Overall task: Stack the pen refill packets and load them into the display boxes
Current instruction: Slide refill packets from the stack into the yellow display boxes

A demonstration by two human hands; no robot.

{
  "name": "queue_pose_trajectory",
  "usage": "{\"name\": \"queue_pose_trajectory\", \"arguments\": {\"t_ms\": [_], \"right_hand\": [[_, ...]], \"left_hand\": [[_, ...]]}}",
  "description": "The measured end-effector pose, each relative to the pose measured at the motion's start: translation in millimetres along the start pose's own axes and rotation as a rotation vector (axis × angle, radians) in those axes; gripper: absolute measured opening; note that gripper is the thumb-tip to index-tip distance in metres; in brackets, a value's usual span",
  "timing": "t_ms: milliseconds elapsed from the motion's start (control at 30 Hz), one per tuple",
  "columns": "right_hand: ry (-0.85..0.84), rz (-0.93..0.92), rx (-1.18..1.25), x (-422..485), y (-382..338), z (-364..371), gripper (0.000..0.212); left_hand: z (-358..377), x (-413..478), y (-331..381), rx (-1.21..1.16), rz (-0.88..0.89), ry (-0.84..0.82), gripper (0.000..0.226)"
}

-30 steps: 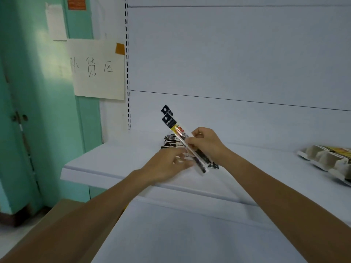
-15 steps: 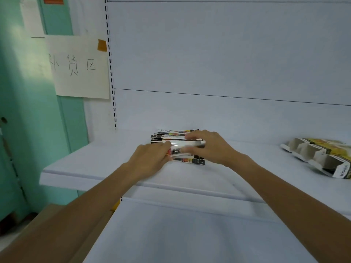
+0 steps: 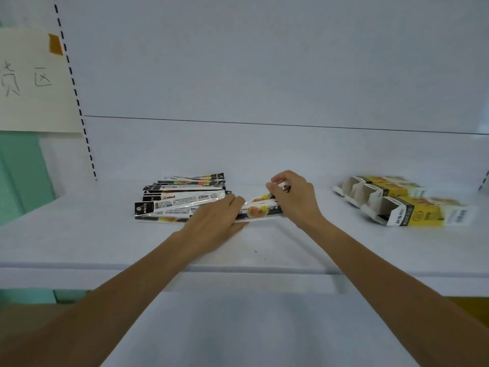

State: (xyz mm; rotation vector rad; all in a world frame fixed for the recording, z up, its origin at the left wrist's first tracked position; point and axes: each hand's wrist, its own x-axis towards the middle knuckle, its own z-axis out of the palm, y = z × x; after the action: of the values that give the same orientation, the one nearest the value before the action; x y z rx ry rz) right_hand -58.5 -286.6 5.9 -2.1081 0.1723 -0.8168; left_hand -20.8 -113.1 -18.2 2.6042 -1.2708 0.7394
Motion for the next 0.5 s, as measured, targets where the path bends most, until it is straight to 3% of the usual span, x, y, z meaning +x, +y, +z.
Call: {"name": "queue_pose_trajectory", "arguments": {"t_ms": [100, 267, 367, 500], "right_hand": [[0.053, -0.009, -0.024, 6.5, 22.3, -29.3, 0.016], [0.009, -0.015, -0.094, 19.2, 66.8, -101.9, 0.032], [0.008, -0.137, -0.31, 28.8, 106.8, -165.7, 0.03], [-0.006, -0.201, -0.682, 29.5, 160.2, -245.7, 0.053]], "left_hand": [[10.8, 23.7, 31.0, -0.023, 0.017, 0.042, 0.042], [26.5, 65.0, 80.2, -0.029, -0.018, 0.016, 0.047], [33.9, 84.9, 101.6, -0.094, -0.126, 0.004, 0.062], [39.2, 105.0, 134.1, -0.179, -0.188, 0.014, 0.046]]}}
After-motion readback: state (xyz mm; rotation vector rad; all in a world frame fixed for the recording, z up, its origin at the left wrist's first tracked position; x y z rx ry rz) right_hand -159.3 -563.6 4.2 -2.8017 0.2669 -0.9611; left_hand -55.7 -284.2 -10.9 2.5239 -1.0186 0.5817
